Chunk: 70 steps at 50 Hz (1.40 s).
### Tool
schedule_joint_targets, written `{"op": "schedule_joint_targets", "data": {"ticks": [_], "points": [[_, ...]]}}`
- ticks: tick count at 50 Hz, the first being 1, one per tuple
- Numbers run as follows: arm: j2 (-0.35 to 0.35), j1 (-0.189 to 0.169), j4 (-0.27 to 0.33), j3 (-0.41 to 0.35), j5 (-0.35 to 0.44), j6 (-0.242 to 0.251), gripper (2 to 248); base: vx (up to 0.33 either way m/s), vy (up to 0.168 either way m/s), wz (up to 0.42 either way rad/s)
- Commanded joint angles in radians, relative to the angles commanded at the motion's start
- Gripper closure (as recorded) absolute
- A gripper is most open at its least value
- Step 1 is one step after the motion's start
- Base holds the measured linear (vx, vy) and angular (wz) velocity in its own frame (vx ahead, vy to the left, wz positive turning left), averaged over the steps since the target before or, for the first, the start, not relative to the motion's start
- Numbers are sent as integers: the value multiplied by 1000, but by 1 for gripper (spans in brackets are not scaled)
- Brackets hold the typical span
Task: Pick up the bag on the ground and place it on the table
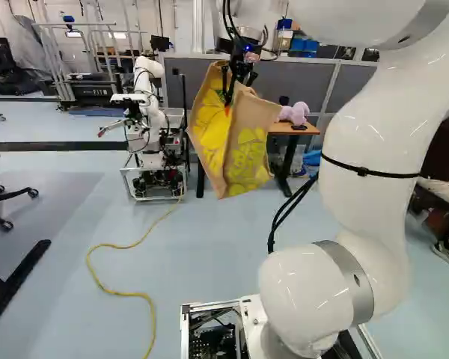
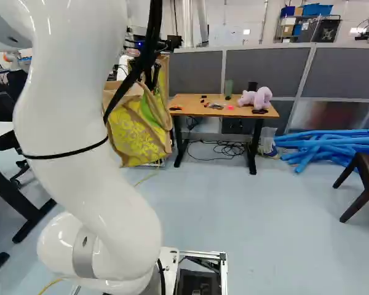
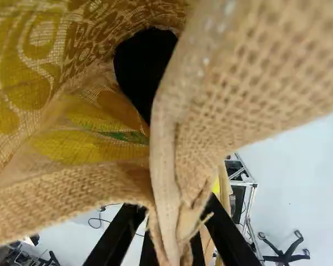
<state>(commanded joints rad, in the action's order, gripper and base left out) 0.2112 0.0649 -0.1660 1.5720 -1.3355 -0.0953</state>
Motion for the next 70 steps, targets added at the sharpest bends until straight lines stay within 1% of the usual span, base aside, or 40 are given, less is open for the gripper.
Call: {"op": "schedule_joint_targets", "data": {"ticks": [70], "points": [[0, 0, 0, 0, 0, 0, 215, 182, 5, -11]]}}
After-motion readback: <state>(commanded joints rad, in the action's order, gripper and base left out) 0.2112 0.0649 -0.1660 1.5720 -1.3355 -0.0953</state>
